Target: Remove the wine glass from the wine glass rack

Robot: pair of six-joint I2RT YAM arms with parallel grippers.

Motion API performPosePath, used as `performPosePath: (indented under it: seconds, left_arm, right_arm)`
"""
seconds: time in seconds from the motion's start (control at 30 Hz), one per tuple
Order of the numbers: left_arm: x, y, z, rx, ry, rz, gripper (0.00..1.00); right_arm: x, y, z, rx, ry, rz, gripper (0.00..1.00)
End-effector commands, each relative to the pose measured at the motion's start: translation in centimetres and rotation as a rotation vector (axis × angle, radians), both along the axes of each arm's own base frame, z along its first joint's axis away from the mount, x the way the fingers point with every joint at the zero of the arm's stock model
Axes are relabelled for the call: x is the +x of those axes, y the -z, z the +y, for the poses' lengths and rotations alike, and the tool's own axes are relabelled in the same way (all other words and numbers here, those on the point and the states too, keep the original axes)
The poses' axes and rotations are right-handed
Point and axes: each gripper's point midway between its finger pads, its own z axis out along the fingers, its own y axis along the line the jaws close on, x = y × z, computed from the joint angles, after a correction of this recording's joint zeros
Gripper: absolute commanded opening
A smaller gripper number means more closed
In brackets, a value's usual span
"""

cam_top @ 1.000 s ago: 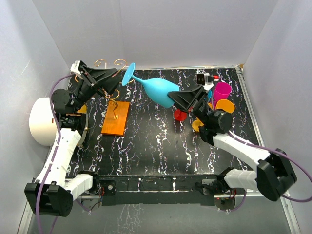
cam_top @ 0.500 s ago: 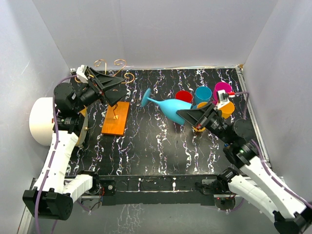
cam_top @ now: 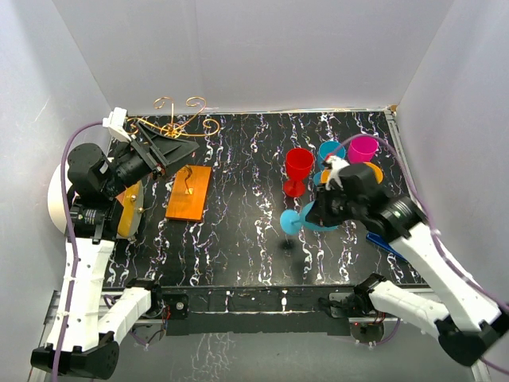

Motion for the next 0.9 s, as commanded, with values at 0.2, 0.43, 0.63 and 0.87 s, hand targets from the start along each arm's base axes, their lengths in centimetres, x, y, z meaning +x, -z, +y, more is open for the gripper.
performPosePath:
  seconds: [0.2,0.43,0.63,0.87]
  left_arm:
    - [-1.5,-1.6,0.5,0.033,-0.031,-0.072,0.99]
    - [-1.7,-1.3,0.9,0.078,-0.054,-0.07,0.99]
    - [-1.5,-1.7,0.8,0.083,-0.04,-0.066,0.99]
    - [-1.2,-1.6,0.9,0.071,-0.055,-0.062,0.99]
  right_arm:
    - [4.1,2.0,3.5,-0.109,-0.073,0.163,0.0]
    - [9.3,1.6,2.7,-0.338,0.042,0.116,0.0]
    - [11.2,3.1,2.9,-0.432,0.03,0.128,0.0]
    - [12.5,4.3,3.3,-0.473,0.009,0.11,0.0]
